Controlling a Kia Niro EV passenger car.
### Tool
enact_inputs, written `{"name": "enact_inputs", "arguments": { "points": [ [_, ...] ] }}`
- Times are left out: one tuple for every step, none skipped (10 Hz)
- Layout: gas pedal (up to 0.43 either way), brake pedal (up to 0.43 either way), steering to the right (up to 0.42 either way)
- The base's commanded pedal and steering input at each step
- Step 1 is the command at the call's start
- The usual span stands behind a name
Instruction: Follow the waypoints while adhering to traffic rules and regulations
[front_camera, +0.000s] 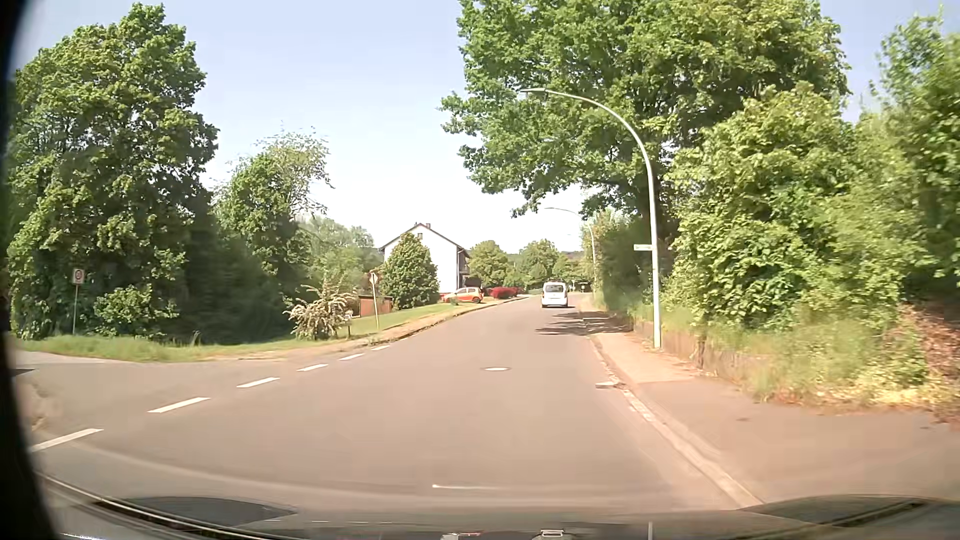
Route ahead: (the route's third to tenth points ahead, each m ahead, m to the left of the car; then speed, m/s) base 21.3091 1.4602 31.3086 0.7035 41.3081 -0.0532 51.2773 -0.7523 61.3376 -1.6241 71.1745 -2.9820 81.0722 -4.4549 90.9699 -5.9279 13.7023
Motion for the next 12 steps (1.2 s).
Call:
{"name": "enact_inputs", "arguments": {
  "points": [
    [0.169, 0.000, 0.011],
    [0.177, 0.000, 0.011],
    [0.177, 0.000, 0.011],
    [0.177, 0.000, 0.011],
    [0.189, 0.000, 0.011],
    [0.189, 0.000, 0.011],
    [0.189, 0.000, 0.011],
    [0.189, 0.000, 0.011],
    [0.189, 0.000, 0.011],
    [0.189, 0.000, 0.011],
    [0.189, 0.000, 0.011],
    [0.197, 0.000, 0.011]
  ]
}}
